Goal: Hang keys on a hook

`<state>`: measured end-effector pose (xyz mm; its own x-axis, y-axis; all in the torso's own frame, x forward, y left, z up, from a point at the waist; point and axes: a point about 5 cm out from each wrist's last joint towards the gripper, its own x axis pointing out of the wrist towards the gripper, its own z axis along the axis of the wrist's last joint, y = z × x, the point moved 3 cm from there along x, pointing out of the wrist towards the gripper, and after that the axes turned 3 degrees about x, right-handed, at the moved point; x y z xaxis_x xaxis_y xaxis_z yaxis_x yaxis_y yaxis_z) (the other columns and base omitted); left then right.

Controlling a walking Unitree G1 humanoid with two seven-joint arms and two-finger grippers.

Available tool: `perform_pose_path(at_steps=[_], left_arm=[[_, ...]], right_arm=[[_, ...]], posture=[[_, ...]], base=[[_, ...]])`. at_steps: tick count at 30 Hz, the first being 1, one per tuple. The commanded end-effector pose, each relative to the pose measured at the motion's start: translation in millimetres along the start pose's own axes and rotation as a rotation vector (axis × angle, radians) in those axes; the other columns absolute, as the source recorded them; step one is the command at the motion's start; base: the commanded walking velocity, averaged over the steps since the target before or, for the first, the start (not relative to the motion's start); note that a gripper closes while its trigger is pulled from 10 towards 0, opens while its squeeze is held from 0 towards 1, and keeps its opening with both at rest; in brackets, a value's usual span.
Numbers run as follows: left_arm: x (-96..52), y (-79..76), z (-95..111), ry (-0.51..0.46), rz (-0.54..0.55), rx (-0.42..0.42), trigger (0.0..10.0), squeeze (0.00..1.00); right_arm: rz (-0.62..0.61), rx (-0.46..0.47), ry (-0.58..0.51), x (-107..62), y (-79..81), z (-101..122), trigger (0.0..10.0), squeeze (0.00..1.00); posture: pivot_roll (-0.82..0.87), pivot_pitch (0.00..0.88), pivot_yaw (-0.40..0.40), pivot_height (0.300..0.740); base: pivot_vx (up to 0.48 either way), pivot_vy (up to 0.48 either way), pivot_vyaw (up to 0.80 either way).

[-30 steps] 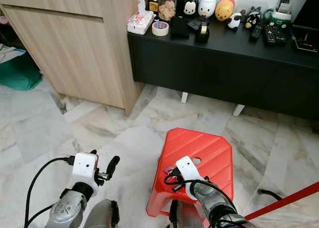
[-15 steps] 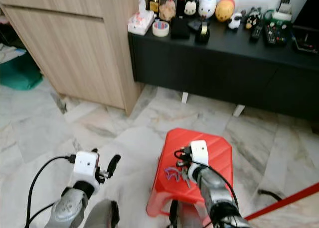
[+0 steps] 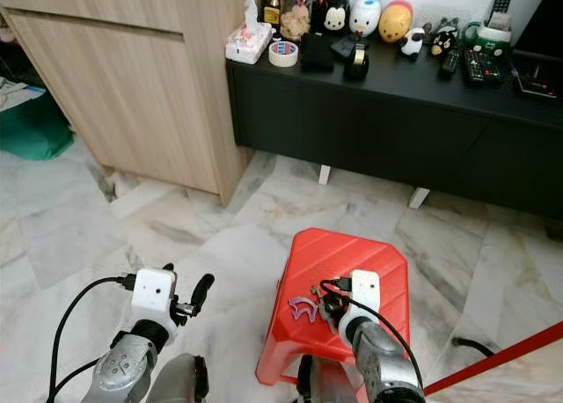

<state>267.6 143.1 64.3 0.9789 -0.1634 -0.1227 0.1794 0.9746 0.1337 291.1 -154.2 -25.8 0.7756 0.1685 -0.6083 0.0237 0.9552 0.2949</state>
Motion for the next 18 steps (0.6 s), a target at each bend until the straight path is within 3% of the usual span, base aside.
perform_pose_path(at_steps=[1, 8, 12, 13, 14, 15, 18], left_arm=[[-1.4, -2.5, -3.4, 0.013, -0.005, 0.012, 10.0, 0.0], [-1.7, -3.5, -5.7, 0.015, -0.007, 0.01, 10.0, 0.0], [-0.9, -4.3, -6.1, 0.015, -0.013, 0.018, 10.0, 0.0], [-0.8, -4.4, -6.1, 0.015, -0.013, 0.018, 10.0, 0.0], [-0.8, -4.5, -6.1, 0.014, -0.013, 0.018, 10.0, 0.0], [-0.6, -4.5, -6.0, 0.014, -0.014, 0.018, 10.0, 0.0], [-0.6, -4.8, -6.0, 0.013, -0.014, 0.017, 10.0, 0.0]], right_arm=[[-0.001, 0.016, 0.0, -2.5, 0.4, 1.4, 10.0, 1.0], [-0.02, 0.024, 0.011, -7.0, -1.1, 0.1, 10.0, 1.0], [-0.05, 0.087, 0.054, -8.3, -5.0, -6.0, 10.0, 1.0], [-0.055, 0.088, 0.07, -7.8, -5.6, -8.7, 10.0, 0.32], [-0.057, 0.087, 0.08, -7.5, -5.9, -10.5, 10.0, 0.32], [-0.059, 0.087, 0.086, -7.0, -6.1, -11.8, 10.0, 0.0], [-0.061, 0.113, 0.1, -4.3, -6.4, -15.7, 10.0, 0.0]], posture=[[0.06, 0.101, -0.08, 0.632], [0.05, 0.101, -0.082, 0.632], [0.05, 0.101, -0.081, 0.632], [0.05, 0.101, -0.081, 0.632], [0.05, 0.101, -0.081, 0.632], [0.05, 0.101, -0.081, 0.632], [0.05, 0.101, -0.081, 0.632]], base=[[0.0, 0.0, 0.0], [0.0, 0.0, 0.0], [0.0, 0.0, 0.0], [0.0, 0.0, 0.0], [0.0, 0.0, 0.0], [0.0, 0.0, 0.0], [0.0, 0.0, 0.0]])
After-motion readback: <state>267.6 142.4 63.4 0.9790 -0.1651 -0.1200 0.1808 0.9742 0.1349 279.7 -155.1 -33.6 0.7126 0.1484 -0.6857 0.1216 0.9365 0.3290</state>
